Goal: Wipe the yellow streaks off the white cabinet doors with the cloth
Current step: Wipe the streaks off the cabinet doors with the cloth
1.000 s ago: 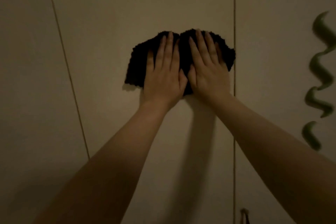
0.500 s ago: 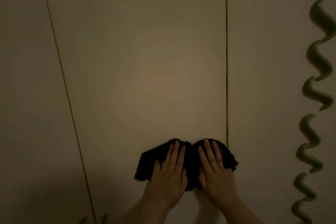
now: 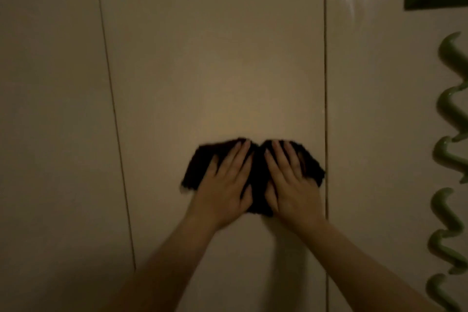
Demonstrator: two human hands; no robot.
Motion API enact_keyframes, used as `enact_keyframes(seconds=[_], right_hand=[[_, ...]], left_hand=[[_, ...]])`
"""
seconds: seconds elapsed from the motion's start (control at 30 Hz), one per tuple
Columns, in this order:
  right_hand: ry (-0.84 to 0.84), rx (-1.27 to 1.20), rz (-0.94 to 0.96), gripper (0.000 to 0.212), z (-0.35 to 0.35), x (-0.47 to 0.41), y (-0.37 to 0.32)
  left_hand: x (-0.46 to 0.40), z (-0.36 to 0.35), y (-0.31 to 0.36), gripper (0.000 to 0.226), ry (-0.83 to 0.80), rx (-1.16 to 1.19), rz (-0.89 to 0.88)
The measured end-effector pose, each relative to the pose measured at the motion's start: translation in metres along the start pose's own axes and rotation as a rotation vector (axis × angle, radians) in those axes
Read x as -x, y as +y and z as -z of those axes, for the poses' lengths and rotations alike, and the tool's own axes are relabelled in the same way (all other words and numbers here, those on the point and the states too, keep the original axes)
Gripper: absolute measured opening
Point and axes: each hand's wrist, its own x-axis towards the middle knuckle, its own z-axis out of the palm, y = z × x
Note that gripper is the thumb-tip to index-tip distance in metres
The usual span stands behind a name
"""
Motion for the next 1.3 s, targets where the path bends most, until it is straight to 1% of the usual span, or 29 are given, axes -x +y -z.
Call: enact_keyframes(seconds=[0.07,0.1,0.2,0.3,0.4,0.5,0.7,0.83,0.93,1.07,1.2,1.3], right_hand=[[0.038,0.067,0.062,0.058,0.015,-0.044,0.005],[0.064,0.099,0.088,0.057,0.022,-0.062,0.008],[0.134,0.139,0.083,0.056,0.038,-0.115,0.01],[0.197,0.167,0.026,0.055,0.038,-0.132,0.004],[0.242,0.21,-0.066,0.056,0.027,-0.118,-0.006],[0.262,0.22,-0.081,0.057,0.008,-0.09,-0.025],[0.213,0.227,-0.052,0.067,-0.042,-0.017,-0.071],[0.176,0.222,-0.039,0.067,-0.069,0.015,-0.098],[0.159,0.217,-0.072,0.066,-0.087,0.031,-0.115],[0.172,0.215,-0.188,0.058,-0.11,0.046,-0.147],[0.229,0.093,-0.443,0.051,-0.135,0.057,-0.197],[0.236,0.002,-0.627,0.051,-0.151,0.06,-0.24]], left_hand=[[-0.038,0.026,-0.037,0.069,0.023,-0.088,-0.107],[-0.056,0.037,-0.05,0.069,0.048,-0.123,-0.127],[-0.094,0.062,-0.076,0.067,0.112,-0.172,-0.052],[-0.102,0.061,-0.077,0.063,0.17,-0.165,0.016],[-0.089,0.053,-0.073,0.063,0.208,-0.127,0.07],[-0.062,0.046,-0.077,0.064,0.204,-0.106,0.077],[0.033,0.014,-0.09,0.065,0.139,-0.074,0.064],[0.083,0.0,-0.1,0.065,0.087,-0.062,0.025],[0.106,-0.006,-0.111,0.062,0.064,-0.068,-0.031],[0.128,-0.012,-0.124,0.061,0.024,-0.073,-0.114],[0.153,-0.017,-0.136,0.062,-0.026,-0.033,-0.178],[0.173,-0.018,-0.149,0.067,-0.042,-0.004,-0.215]])
